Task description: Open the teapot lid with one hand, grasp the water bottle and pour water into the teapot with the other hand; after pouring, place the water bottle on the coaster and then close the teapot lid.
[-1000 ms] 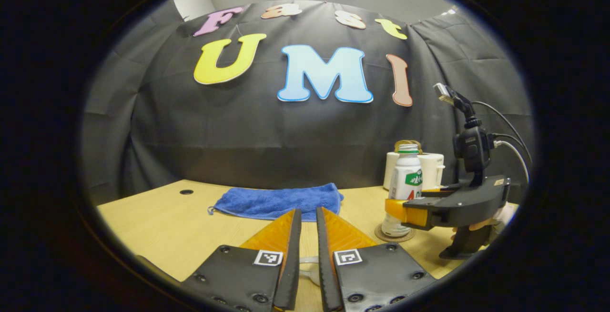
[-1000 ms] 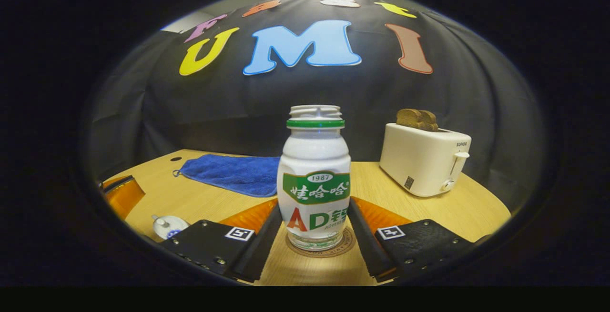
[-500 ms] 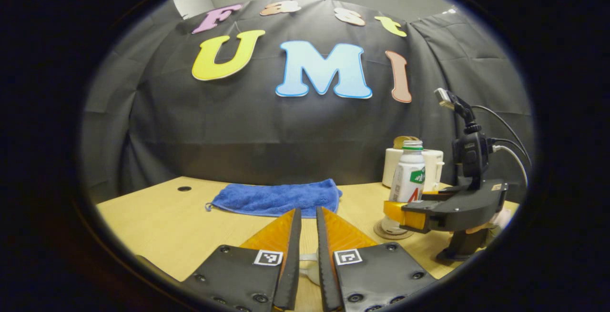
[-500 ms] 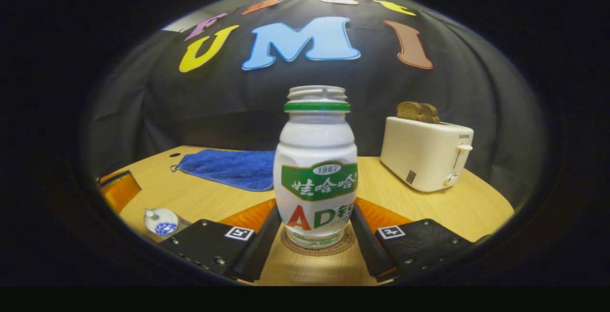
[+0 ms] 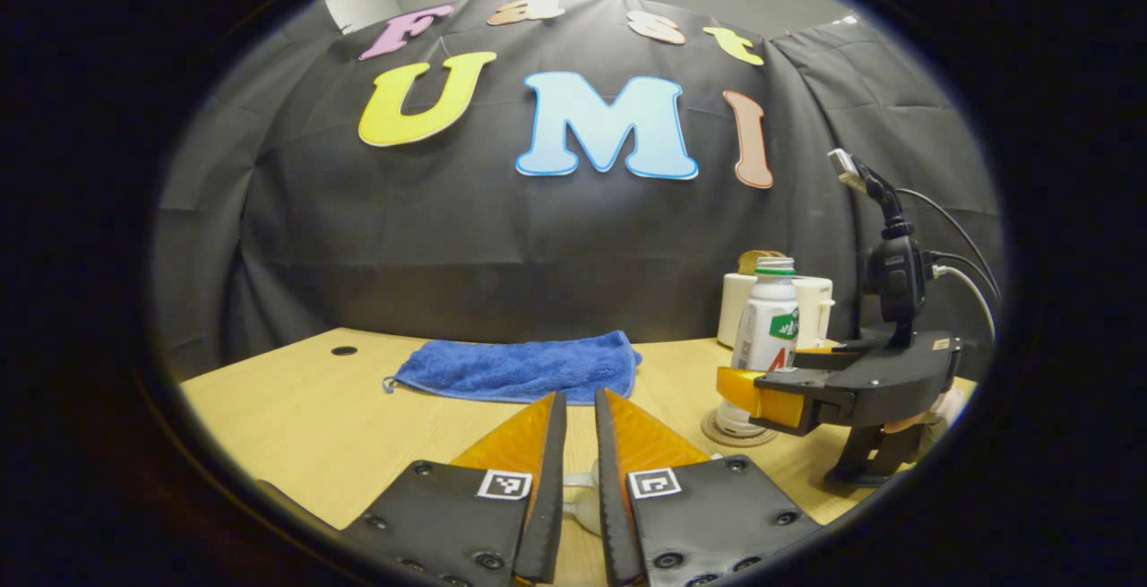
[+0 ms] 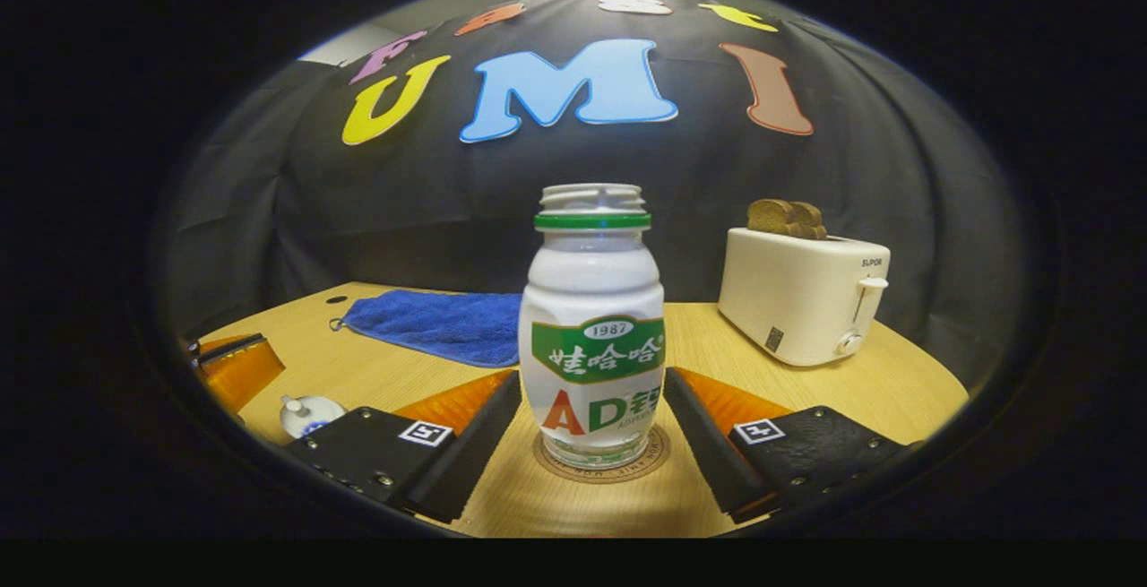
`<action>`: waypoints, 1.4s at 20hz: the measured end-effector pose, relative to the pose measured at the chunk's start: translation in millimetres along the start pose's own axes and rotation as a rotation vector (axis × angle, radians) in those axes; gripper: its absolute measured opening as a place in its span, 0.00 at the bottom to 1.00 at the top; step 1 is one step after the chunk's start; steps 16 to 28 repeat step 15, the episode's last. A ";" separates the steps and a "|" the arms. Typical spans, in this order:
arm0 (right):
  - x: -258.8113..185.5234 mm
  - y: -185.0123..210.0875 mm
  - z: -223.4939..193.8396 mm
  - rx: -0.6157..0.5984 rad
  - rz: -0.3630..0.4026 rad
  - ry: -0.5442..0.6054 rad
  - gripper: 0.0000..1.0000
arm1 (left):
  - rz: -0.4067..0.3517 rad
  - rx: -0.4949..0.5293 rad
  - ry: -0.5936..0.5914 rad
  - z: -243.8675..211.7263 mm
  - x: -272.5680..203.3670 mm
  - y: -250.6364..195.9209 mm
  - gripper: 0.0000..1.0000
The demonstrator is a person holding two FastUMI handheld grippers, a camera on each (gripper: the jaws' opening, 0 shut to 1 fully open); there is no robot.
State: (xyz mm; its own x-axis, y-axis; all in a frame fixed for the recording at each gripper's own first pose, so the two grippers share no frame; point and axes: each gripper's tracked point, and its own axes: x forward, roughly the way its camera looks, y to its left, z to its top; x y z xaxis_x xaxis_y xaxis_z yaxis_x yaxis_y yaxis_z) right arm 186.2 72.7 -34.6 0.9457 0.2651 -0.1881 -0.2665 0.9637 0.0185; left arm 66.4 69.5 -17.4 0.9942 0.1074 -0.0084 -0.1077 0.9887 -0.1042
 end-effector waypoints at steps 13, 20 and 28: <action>-83.7 -2.2 25.4 -0.011 -0.098 -0.210 0.98 | -0.003 -0.005 -0.018 4.0 -5.3 -2.9 0.30; -100.9 1.5 30.9 -0.006 -0.112 -0.236 0.98 | 0.002 -0.003 -0.035 8.8 -10.4 -5.3 0.30; -100.9 1.5 30.9 -0.006 -0.112 -0.236 0.98 | 0.002 -0.003 -0.035 8.8 -10.4 -5.3 0.30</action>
